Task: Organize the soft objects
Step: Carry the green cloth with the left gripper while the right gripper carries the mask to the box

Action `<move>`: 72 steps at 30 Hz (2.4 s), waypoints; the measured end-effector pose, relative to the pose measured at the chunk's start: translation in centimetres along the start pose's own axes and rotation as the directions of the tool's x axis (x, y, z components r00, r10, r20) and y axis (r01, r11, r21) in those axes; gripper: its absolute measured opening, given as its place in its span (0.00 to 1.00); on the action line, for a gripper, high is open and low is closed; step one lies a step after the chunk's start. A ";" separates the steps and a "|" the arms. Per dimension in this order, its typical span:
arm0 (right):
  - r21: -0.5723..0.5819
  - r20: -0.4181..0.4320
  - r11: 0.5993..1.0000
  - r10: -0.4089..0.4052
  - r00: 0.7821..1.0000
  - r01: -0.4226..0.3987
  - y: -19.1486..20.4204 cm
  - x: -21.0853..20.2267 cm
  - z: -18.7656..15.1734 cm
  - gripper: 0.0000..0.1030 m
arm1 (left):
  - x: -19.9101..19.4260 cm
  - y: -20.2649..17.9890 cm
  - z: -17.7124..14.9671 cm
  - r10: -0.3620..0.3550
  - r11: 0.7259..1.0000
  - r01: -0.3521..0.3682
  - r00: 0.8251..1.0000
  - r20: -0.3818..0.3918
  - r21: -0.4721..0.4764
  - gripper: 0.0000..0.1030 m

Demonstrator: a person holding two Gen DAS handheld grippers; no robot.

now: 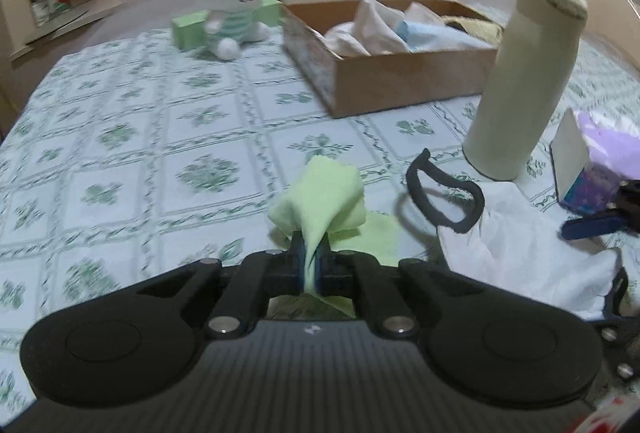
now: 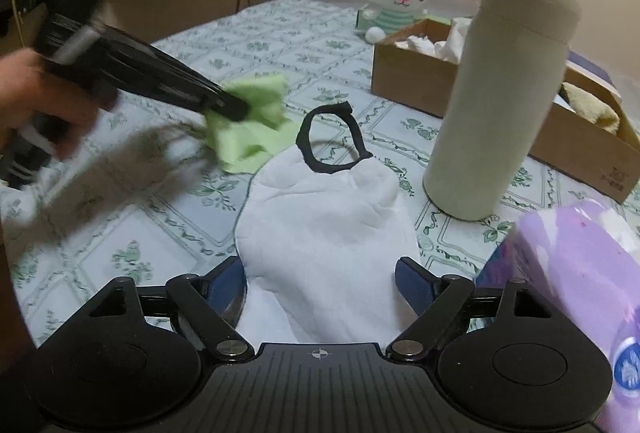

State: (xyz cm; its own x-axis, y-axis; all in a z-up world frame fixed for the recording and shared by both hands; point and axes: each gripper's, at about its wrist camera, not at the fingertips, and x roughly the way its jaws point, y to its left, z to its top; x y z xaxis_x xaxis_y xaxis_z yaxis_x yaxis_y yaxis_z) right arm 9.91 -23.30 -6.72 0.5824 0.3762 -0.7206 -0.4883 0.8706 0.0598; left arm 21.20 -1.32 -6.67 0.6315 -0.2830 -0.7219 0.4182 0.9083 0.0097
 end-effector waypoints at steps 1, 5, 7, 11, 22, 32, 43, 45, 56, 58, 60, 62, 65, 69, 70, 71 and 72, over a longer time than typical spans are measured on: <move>-0.002 -0.014 1.000 -0.002 1.000 0.002 -0.1 0.4 0.2 0.80 | -0.5 0.2 -0.2 0.003 1.000 -0.003 1.000 0.003 -0.006 0.04; 0.041 -0.052 0.999 0.018 0.998 -0.016 -1.1 1.4 1.0 0.80 | -1.9 0.2 -0.8 -0.006 1.000 0.006 1.000 0.008 -0.030 0.04; 0.068 -0.065 0.997 0.035 0.997 -0.030 -1.6 1.6 1.3 0.78 | -2.2 -0.2 -1.2 -0.014 0.999 0.014 1.000 0.005 -0.030 0.04; 0.091 -0.075 0.996 -0.002 0.997 0.009 -2.1 1.8 1.7 0.42 | -2.5 -1.1 -1.9 -0.035 0.999 0.035 0.999 -0.001 -0.041 0.04; 0.131 -0.014 0.990 -0.050 0.999 0.051 -1.5 -2.4 0.9 0.09 | -4.8 -4.4 -2.7 -0.106 0.992 0.106 0.994 0.010 -0.072 0.04; 0.198 0.055 0.978 -0.074 0.996 0.062 -1.3 -8.9 0.5 0.09 | -7.4 -9.5 -1.5 -0.170 0.985 0.171 0.985 0.035 -0.037 0.04; 0.237 0.081 0.965 -0.135 0.988 0.112 -3.9 -15.3 -1.5 0.09 | -9.3 -16.3 1.5 -0.208 0.978 0.209 0.975 0.077 -0.008 0.04; 0.243 0.082 0.962 -0.151 0.985 0.127 -4.7 -16.3 -2.1 0.09 | -9.3 -17.9 1.8 -0.221 0.975 0.223 0.972 0.078 -0.018 0.04; 0.282 0.095 0.942 -0.219 0.971 0.185 -9.7 -20.2 -3.6 0.09 | -8.0 -23.9 4.9 -0.264 0.964 0.264 0.960 0.092 0.013 0.04; 0.286 0.099 0.939 -0.226 0.969 0.190 -10.5 -20.4 -3.5 0.09 | -7.7 -24.5 5.8 -0.269 0.963 0.268 0.958 0.096 0.027 0.04; 0.293 0.103 0.937 -0.228 0.968 0.189 -11.4 -20.6 -3.2 0.09 | -7.2 -24.9 6.8 -0.268 0.963 0.266 0.958 0.098 0.042 0.04; 0.297 0.107 0.936 -0.230 0.967 0.189 -12.4 -20.6 -2.7 0.09 | -6.8 -25.0 7.9 -0.269 0.963 0.265 0.958 0.100 0.050 0.04; 0.296 0.111 0.936 -0.231 0.967 0.190 -13.8 -20.4 -1.6 0.09 | -6.2 -25.1 9.8 -0.267 0.963 0.261 0.957 0.110 0.061 0.04; 0.292 0.111 0.936 -0.237 0.965 0.196 -15.8 -20.0 0.3 0.10 | -5.2 -25.1 12.8 -0.259 0.965 0.252 0.958 0.121 0.068 0.04; 0.292 0.111 0.936 -0.238 0.965 0.197 -16.2 -19.8 0.7 0.09 | -4.9 -25.0 13.5 -0.257 0.966 0.251 0.959 0.121 0.067 0.04; 0.289 0.111 0.937 -0.239 0.965 0.198 -16.7 -19.7 1.2 0.09 | -4.6 -24.9 14.2 -0.258 0.966 0.251 0.958 0.123 0.063 0.04; 0.286 0.112 0.938 -0.238 0.965 0.198 -17.1 -19.6 1.6 0.09 | -4.3 -24.8 14.9 -0.259 0.966 0.253 0.958 0.121 0.059 0.04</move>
State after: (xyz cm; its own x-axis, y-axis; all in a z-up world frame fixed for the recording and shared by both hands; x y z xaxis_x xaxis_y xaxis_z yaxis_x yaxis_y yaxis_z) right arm 7.93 -45.06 7.50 0.7509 0.1916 -0.6320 -0.1568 0.9813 0.1112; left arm 17.86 -27.26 6.53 0.5761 -0.5437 -0.6104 0.6024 0.7871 -0.1325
